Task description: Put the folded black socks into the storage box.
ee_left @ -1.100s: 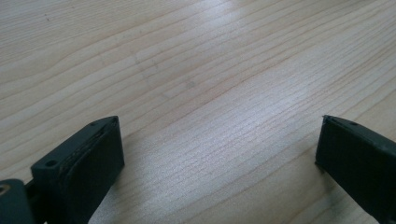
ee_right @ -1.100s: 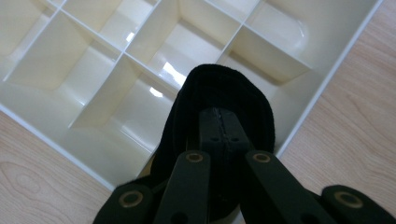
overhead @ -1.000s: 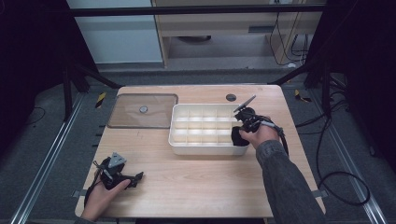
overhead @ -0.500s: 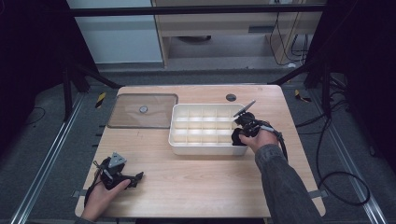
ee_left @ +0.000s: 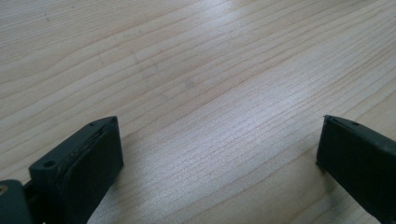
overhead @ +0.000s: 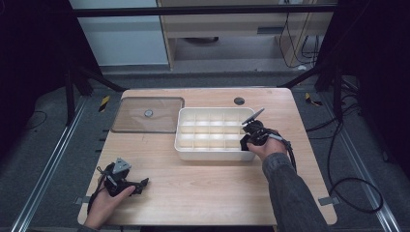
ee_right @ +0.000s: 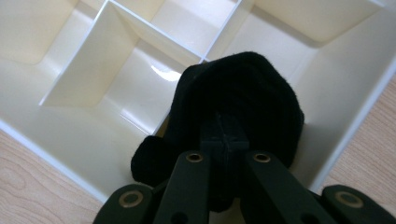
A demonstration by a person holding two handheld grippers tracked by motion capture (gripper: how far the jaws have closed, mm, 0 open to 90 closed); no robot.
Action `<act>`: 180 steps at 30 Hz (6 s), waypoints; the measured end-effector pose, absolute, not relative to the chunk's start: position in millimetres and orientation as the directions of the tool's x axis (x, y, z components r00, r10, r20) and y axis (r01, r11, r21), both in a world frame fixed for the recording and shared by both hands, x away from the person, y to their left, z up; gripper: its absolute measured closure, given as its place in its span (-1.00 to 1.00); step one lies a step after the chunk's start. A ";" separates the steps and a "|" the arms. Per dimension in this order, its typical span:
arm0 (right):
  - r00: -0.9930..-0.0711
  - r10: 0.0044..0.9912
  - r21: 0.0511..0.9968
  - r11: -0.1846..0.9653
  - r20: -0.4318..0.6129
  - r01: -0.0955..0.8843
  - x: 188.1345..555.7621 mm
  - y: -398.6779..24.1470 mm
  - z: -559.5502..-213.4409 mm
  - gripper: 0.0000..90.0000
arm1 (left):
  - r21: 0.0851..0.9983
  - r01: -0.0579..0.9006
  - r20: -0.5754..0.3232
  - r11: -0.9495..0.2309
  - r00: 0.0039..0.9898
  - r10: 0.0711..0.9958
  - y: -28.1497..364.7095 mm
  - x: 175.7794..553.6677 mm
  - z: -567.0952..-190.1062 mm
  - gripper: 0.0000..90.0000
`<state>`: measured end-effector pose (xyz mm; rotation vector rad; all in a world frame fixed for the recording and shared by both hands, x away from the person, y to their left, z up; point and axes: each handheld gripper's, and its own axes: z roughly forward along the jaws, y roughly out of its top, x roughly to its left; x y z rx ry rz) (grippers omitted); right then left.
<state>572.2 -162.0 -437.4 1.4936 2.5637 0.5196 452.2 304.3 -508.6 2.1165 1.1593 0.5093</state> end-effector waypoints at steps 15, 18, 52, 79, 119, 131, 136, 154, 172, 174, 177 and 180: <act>-0.500 0.864 0.364 0.450 0.052 0.815 570.3 -161.6 -437.8 1.00 | 0.708 0.590 0.022 -0.388 0.531 0.847 304.1 452.2 -508.6 -1.00; -0.499 0.865 0.364 0.450 0.050 0.816 570.1 -161.0 -438.5 1.00 | 0.708 0.590 0.022 -0.388 0.531 0.847 304.0 452.2 -508.6 -1.00; -0.469 0.882 0.349 0.424 0.050 0.835 566.8 -157.9 -444.4 1.00 | 0.710 0.589 0.019 -0.386 0.532 0.847 302.6 452.6 -508.8 -1.00; -0.496 0.866 0.375 0.440 0.064 0.816 567.6 -164.7 -433.0 1.00 | 0.710 0.588 0.019 -0.387 0.534 0.845 302.7 452.8 -508.7 -1.00; -0.477 0.874 0.656 0.307 0.093 0.690 559.3 -194.5 -377.6 1.00 | 0.710 0.593 0.020 -0.381 0.523 0.852 301.4 452.9 -508.7 -1.00; -0.479 0.868 0.717 0.253 0.128 0.650 554.8 -196.9 -363.2 1.00 | 0.710 0.594 0.020 -0.378 0.520 0.854 301.0 452.8 -508.8 -1.00; -0.485 0.862 0.745 0.226 0.148 0.628 549.6 -199.7 -356.6 1.00 | 0.708 0.594 0.022 -0.382 0.522 0.853 301.2 452.9 -508.6 -1.00; -0.535 0.830 0.805 0.205 0.158 0.557 523.3 -194.2 -336.1 1.00 | 0.712 0.594 0.017 -0.374 0.518 0.855 300.5 452.4 -508.9 -1.00; -0.480 0.872 0.837 0.185 0.102 0.515 498.3 -206.0 -348.1 -0.41 | 0.711 0.594 0.018 -0.376 0.519 0.855 300.7 452.4 -508.9 -1.00; -0.474 0.875 0.842 0.178 0.102 0.509 494.3 -208.6 -350.3 -0.57 | 0.712 0.594 0.018 -0.375 0.518 0.855 300.6 452.4 -508.9 -1.00; -0.466 0.880 0.850 0.175 0.092 0.497 488.0 -212.2 -354.9 -0.75 | 0.710 0.596 0.019 -0.374 0.515 0.857 300.0 452.7 -508.8 -1.00; -0.472 0.879 0.853 0.191 0.071 0.485 481.1 -216.1 -358.9 -0.83 | 0.710 0.597 0.018 -0.374 0.515 0.857 300.1 452.8 -508.8 -1.00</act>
